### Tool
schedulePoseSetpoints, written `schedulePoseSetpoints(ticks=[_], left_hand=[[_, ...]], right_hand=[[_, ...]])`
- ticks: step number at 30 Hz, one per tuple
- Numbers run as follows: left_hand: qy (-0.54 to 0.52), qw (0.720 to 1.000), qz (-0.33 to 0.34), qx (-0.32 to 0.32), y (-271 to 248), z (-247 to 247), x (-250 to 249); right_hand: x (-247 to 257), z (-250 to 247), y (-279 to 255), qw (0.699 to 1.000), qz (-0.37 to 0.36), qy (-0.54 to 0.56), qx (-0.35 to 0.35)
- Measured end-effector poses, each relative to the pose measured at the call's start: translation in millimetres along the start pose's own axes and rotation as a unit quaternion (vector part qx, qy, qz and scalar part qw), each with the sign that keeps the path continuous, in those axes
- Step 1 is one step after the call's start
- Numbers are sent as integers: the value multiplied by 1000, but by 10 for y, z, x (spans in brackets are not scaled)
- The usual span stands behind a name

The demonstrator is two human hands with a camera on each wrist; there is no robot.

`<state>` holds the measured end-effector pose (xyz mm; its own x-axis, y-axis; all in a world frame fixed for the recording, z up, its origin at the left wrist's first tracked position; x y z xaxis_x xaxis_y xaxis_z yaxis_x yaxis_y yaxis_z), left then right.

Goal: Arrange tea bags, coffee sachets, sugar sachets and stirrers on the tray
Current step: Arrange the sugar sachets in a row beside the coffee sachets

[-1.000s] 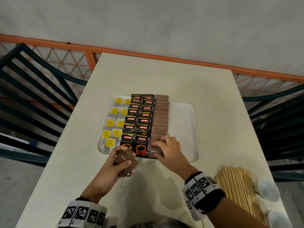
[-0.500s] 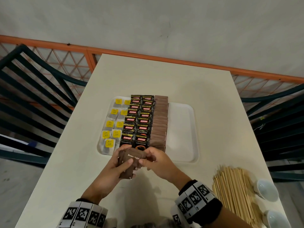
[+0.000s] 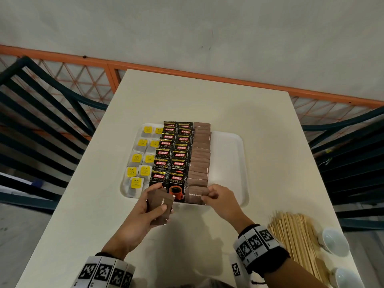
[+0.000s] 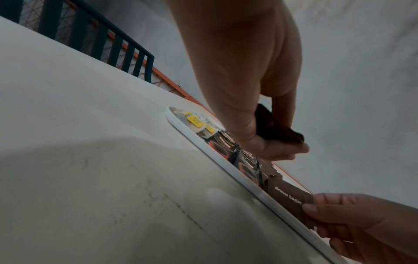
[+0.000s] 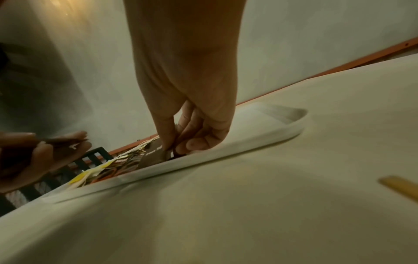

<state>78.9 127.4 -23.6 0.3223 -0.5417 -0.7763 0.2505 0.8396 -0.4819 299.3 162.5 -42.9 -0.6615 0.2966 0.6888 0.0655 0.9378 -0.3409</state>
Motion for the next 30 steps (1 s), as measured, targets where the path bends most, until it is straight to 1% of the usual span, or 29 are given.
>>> schedulePoseSetpoints(ticks=[5, 10, 12, 13, 14, 16, 17, 18, 25, 27, 29, 30], left_hand=[[2, 1000, 0, -13, 2, -3, 2], [25, 999, 15, -34, 27, 1, -21], [40, 998, 20, -41, 47, 2, -25], [50, 998, 22, -44, 60, 4, -27], [59, 997, 25, -47, 74, 12, -34], [67, 996, 35, -48, 96, 44, -56], [70, 996, 40, -45, 110, 62, -64], [74, 995, 44, -42, 120, 83, -70], [53, 997, 43, -38, 139, 118, -76], [66, 996, 42, -41, 157, 102, -74], [87, 994, 45, -44, 173, 103, -90], [97, 993, 47, -44, 181, 110, -103]], right_hand=[[72, 7, -19, 999, -34, -13, -18], [207, -30, -81, 993, -62, -89, -57], [326, -42, -138, 991, -80, -86, -63], [400, -27, -169, 993, -87, -64, -46], [471, 7, -198, 995, -91, -38, -12], [568, 136, -234, 993, -88, 4, 80], [592, 202, -242, 990, -84, 17, 116], [603, 255, -238, 987, -80, 29, 135], [626, 258, -144, 982, -21, 142, 125], [629, 236, -139, 977, -17, 162, 139], [647, 217, -152, 977, -32, 138, 160], [663, 198, -157, 980, -48, 100, 165]])
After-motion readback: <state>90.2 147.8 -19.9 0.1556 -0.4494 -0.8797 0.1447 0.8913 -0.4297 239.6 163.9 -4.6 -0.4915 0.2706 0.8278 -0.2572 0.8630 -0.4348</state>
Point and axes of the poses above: each hand's wrist, its own y-axis towards the middle knuckle, its own z-axis out of the palm, x = y × z, the point moved 6 cm from there along y, towards the middle knuckle, and after that the axes turned 6 degrees about -y, right-handed, at the moved point
